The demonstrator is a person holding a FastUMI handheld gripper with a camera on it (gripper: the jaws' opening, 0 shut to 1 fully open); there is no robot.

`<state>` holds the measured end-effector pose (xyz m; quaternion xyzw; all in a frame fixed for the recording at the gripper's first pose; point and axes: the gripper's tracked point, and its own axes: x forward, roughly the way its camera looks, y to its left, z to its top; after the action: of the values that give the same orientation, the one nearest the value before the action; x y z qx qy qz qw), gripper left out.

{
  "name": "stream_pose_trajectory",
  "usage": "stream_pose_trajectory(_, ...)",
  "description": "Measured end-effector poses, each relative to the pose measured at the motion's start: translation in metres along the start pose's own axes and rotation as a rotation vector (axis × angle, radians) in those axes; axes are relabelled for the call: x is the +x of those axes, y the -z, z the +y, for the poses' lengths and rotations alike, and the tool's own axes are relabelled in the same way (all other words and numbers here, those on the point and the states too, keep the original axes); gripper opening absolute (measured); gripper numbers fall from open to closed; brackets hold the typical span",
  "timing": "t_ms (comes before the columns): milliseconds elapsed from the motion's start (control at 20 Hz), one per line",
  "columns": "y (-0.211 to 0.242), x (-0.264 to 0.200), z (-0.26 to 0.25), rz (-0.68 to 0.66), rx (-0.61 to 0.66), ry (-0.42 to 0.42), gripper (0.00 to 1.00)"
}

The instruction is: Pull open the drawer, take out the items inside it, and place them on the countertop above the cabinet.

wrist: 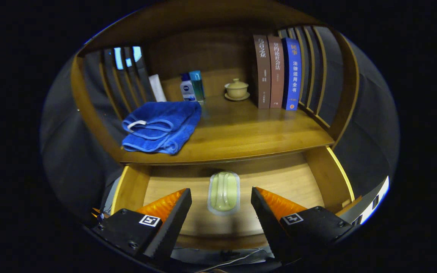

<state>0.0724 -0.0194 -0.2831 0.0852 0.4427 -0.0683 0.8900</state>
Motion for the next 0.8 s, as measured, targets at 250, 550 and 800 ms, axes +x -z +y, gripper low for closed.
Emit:
stream_pose_trajectory(250, 0.011, 0.055, 0.000, 0.168, 0.011, 0.032, 0.98)
stream_pose_trajectory(550, 0.038, 0.090, -0.004, 0.361, -0.055, 0.081, 0.97)
stream_pose_trajectory(800, 0.045, 0.098, -0.007, 0.389, -0.048, 0.083, 0.58)
